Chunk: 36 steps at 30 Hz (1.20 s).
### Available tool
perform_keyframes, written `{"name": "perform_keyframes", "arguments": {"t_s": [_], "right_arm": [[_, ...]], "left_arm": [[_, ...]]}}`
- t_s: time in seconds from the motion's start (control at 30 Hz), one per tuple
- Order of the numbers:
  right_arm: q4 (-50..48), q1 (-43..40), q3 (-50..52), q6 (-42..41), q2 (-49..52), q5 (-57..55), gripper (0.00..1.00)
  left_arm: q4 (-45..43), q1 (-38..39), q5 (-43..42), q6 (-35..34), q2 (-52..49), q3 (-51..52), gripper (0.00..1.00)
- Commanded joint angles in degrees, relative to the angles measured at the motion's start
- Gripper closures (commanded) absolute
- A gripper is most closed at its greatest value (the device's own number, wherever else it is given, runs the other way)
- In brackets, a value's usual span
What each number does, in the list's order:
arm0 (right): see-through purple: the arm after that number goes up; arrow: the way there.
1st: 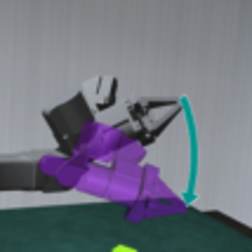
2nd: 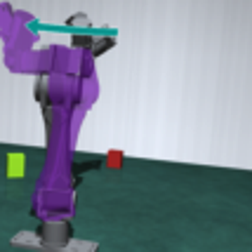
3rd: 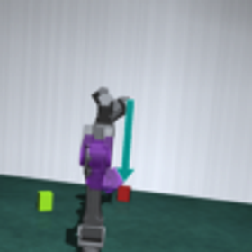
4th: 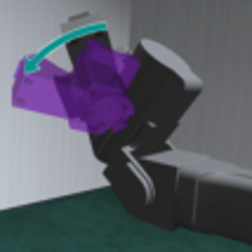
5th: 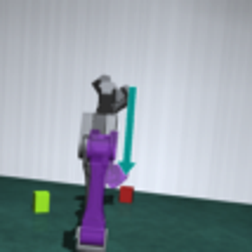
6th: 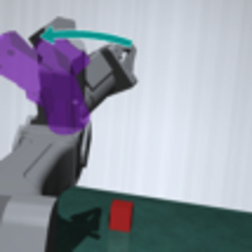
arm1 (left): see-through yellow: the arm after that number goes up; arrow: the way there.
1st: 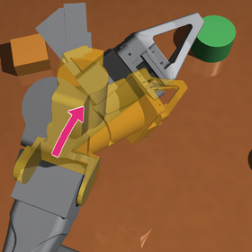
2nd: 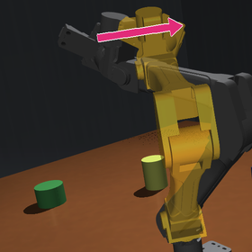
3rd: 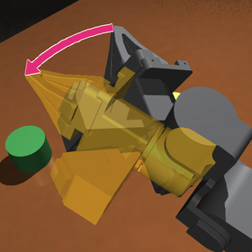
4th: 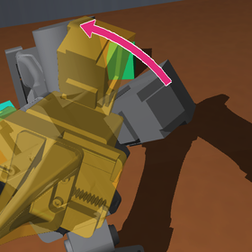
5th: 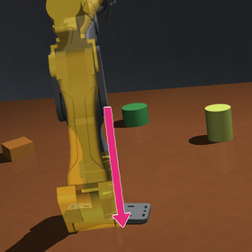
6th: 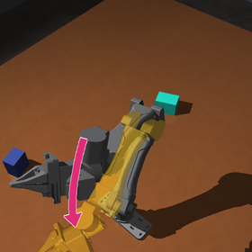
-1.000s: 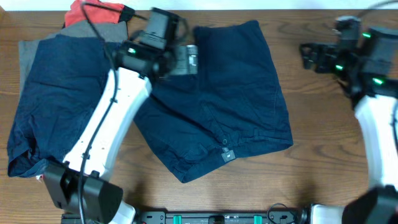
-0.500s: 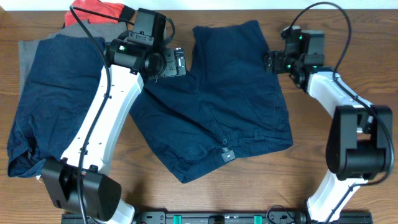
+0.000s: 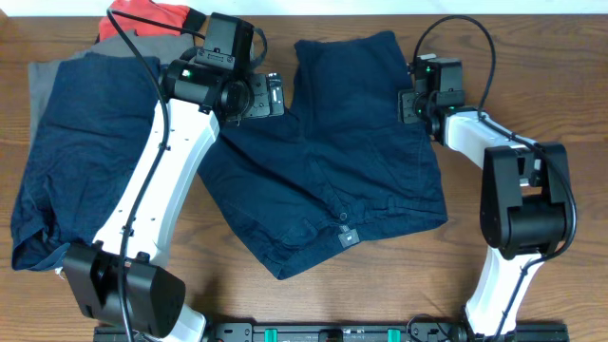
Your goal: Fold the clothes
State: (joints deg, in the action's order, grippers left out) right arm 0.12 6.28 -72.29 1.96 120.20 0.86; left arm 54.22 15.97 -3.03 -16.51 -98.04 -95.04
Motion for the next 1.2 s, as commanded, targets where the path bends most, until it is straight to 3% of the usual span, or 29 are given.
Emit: {"name": "perform_keyframes", "arguments": {"t_s": [0.0,0.17,0.33,0.7,0.9,1.17], "right_arm": [[-0.57,0.81,-0.68,-0.15,2.69,-2.38,0.37],[-1.46,0.85,-0.68,-1.29,4.35,-2.34,0.38],[-2.51,0.79,-0.68,-4.72,6.08,-2.34,0.45],[-1.73,-0.68,-0.76,-11.65,7.96,-2.58,0.83],[-0.87,-4.83,-1.92,-12.66,7.93,-2.03,0.98],[5.25,-11.74,-4.74,-12.66,6.82,0.7,0.99]], "left_arm": [[1.07,0.02,0.02,0.35,-0.44,0.87,0.02],[2.56,0.02,0.02,0.35,-0.46,0.87,0.02],[3.21,0.02,0.02,0.33,-0.46,0.87,0.02],[4.85,0.11,0.0,0.31,-0.46,0.87,0.02],[4.83,0.13,0.0,0.28,-0.46,0.87,0.02],[3.85,0.13,0.02,0.11,-0.46,0.87,0.02]]}}
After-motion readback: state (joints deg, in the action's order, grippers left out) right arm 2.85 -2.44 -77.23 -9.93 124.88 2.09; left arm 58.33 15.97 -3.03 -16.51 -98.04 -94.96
